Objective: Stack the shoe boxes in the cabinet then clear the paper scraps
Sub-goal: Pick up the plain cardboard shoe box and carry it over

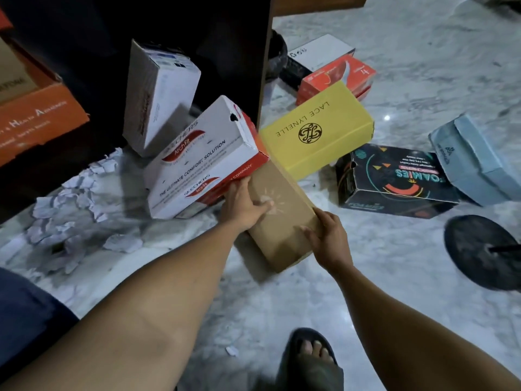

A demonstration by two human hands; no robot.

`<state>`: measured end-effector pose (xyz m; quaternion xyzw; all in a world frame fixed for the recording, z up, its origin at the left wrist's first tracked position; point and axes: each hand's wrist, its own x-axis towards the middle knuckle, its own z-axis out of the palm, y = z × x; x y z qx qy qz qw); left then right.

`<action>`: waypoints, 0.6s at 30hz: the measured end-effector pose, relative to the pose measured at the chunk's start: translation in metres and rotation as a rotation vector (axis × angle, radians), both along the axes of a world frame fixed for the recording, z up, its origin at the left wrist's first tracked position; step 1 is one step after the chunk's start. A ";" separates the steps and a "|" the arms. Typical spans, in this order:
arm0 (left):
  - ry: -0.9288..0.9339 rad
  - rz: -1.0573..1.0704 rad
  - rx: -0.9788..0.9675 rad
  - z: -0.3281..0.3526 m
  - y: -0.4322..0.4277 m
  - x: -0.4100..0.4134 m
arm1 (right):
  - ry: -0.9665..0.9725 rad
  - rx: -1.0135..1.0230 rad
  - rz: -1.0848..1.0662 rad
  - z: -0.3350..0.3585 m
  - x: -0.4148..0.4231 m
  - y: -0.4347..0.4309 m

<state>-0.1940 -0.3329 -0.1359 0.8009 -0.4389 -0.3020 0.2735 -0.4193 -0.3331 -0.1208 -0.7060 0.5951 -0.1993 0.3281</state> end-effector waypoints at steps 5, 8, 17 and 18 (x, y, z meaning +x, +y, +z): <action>-0.269 -0.060 0.003 -0.005 0.004 0.011 | 0.046 0.057 0.007 0.001 -0.032 -0.019; -0.236 -0.089 -0.006 -0.008 0.012 0.016 | 0.012 0.077 -0.075 -0.002 -0.037 -0.027; -0.051 -0.081 0.049 -0.035 0.027 0.010 | -0.299 0.215 -0.525 -0.028 -0.031 0.010; -0.033 -0.096 0.035 -0.034 0.027 0.009 | -0.305 0.211 -0.444 -0.032 -0.035 0.015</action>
